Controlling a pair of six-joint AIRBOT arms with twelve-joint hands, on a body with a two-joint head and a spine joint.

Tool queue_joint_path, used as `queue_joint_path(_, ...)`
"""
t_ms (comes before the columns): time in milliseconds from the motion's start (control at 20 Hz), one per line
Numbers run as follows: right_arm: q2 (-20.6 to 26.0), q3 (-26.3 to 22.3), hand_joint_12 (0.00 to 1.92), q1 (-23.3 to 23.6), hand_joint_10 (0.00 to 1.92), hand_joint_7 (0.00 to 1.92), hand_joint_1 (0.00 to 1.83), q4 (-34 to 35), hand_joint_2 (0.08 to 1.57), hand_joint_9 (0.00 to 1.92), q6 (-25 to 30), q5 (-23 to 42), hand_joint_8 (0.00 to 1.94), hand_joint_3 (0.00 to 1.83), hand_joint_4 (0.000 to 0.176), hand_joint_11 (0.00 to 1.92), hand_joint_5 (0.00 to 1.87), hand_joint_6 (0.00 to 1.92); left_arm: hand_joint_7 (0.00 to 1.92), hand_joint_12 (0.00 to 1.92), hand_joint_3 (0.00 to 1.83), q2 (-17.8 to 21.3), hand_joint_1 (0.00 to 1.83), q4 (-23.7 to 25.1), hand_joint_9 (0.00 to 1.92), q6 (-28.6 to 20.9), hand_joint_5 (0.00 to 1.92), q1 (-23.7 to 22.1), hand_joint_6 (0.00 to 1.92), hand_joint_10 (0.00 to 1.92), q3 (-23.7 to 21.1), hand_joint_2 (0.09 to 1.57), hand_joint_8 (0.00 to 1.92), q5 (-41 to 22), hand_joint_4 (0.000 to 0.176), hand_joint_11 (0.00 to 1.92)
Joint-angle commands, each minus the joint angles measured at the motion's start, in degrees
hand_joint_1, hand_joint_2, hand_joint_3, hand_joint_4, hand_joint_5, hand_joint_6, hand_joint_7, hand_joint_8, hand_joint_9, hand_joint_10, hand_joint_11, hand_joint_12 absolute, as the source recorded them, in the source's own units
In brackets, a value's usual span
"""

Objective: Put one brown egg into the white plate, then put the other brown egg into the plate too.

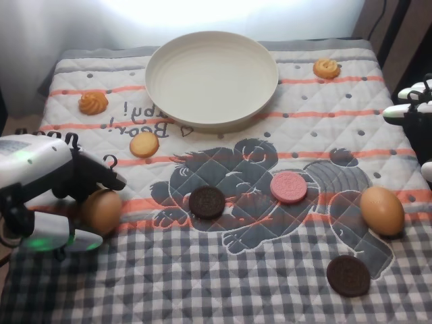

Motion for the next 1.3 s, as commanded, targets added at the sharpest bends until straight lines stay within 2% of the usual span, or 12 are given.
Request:
queue_joint_path(0,-0.06,0.34,0.03,0.48,0.01,0.4,0.26,1.93,1.31,0.43,0.22,6.61,0.0,0.0,0.104,0.45,0.44,0.0,1.08,0.91,0.0,-0.18,1.24,0.49,1.21,-0.8,0.87,-1.05,0.95,0.05,0.13,1.11,0.92,-5.5,0.0,0.77)
queue_joint_path(50,-0.06,0.36,0.03,0.48,0.0,0.4,0.26,1.94,1.31,0.42,0.22,6.61,0.0,0.0,0.103,0.44,0.44,0.0,1.09,0.87,0.0,-0.27,1.36,0.55,1.08,-0.82,0.9,-1.62,0.85,0.91,0.3,1.09,0.83,-6.0,0.0,0.78)
queue_joint_path(150,-0.07,0.4,0.03,0.48,0.01,0.41,0.28,1.96,1.31,0.43,0.22,6.62,0.0,0.0,0.106,0.45,0.45,0.0,1.02,0.87,0.0,-0.84,1.38,0.98,0.99,-0.82,0.85,-4.43,0.89,1.22,1.2,1.11,0.94,-7.21,0.0,0.74)
queue_joint_path(500,-0.39,0.78,0.03,0.49,0.01,0.41,0.26,1.95,1.31,0.44,0.22,6.62,0.0,0.0,0.11,0.46,0.45,0.0,1.1,0.84,0.0,-7.94,1.38,1.77,1.03,-0.83,0.96,-17.44,0.82,1.14,10.23,1.08,0.75,-2.55,0.0,0.82)
queue_joint_path(700,-0.84,1.35,0.02,0.84,0.0,0.4,0.27,1.73,1.31,0.43,0.22,6.62,0.0,0.0,0.131,0.44,0.43,0.0,1.06,0.89,0.0,-16.74,1.39,-0.78,1.09,-0.89,0.98,-23.94,0.71,1.11,20.42,1.07,0.83,4.8,0.0,0.92)
queue_joint_path(750,-0.98,1.51,0.02,1.16,0.0,0.4,0.27,1.5,1.31,0.43,0.22,6.6,0.0,0.0,0.129,0.45,0.44,0.0,1.07,0.98,0.0,-19.15,1.29,-1.88,1.08,-0.9,0.98,-24.83,0.78,0.71,23.47,1.09,0.98,6.9,0.0,0.91)
queue_joint_path(950,-1.4,1.93,0.01,1.99,0.0,0.4,0.28,0.99,1.31,0.42,0.22,6.53,0.0,0.0,0.109,0.44,0.44,0.0,1.05,0.98,0.0,-24.27,1.26,-6.39,1.1,-0.9,0.87,-25.69,0.94,0.21,30.72,1.12,1.07,11.27,0.0,0.69)
queue_joint_path(1000,-1.49,2.01,0.02,2.15,0.01,0.41,0.29,0.74,1.32,0.43,0.22,6.46,0.0,0.0,0.099,0.46,0.45,0.01,0.93,0.9,0.0,-24.55,1.11,-7.27,1.01,-0.9,0.75,-25.54,0.35,0.11,31.35,1.1,0.43,11.51,0.0,0.59)
queue_joint_path(1100,-1.61,2.06,0.02,2.79,0.01,0.42,0.29,0.03,1.31,0.44,0.22,6.02,0.01,0.0,0.112,0.47,0.45,0.0,0.85,0.88,0.0,-24.55,0.93,-8.03,0.86,-0.9,0.65,-25.32,0.02,0.01,31.53,1.08,0.04,11.45,0.0,0.41)
queue_joint_path(1150,-1.67,2.11,0.02,2.9,0.0,0.41,0.25,-0.18,1.32,0.42,0.22,5.94,0.0,0.0,0.131,0.45,0.43,0.0,0.77,0.98,0.0,-24.55,0.9,-8.11,0.78,-0.9,0.57,-25.33,0.0,0.0,31.48,1.06,0.01,11.24,0.018,0.3)
queue_joint_path(1200,-1.77,2.19,0.01,2.93,0.0,0.4,0.26,-0.27,1.32,0.41,0.22,5.93,0.0,0.0,0.142,0.44,0.42,0.0,0.67,1.05,0.0,-24.49,0.85,-8.08,0.69,-0.86,0.47,-25.38,0.0,0.0,31.18,1.03,0.0,10.64,0.065,0.18)
queue_joint_path(1250,-1.77,2.2,0.01,2.97,0.0,0.4,0.27,-0.33,1.32,0.41,0.22,5.93,0.0,0.0,0.148,0.44,0.42,0.0,0.61,1.09,0.0,-24.33,0.83,-7.98,0.65,-0.85,0.41,-25.41,0.0,0.0,30.81,1.01,0.0,10.09,0.091,0.12)
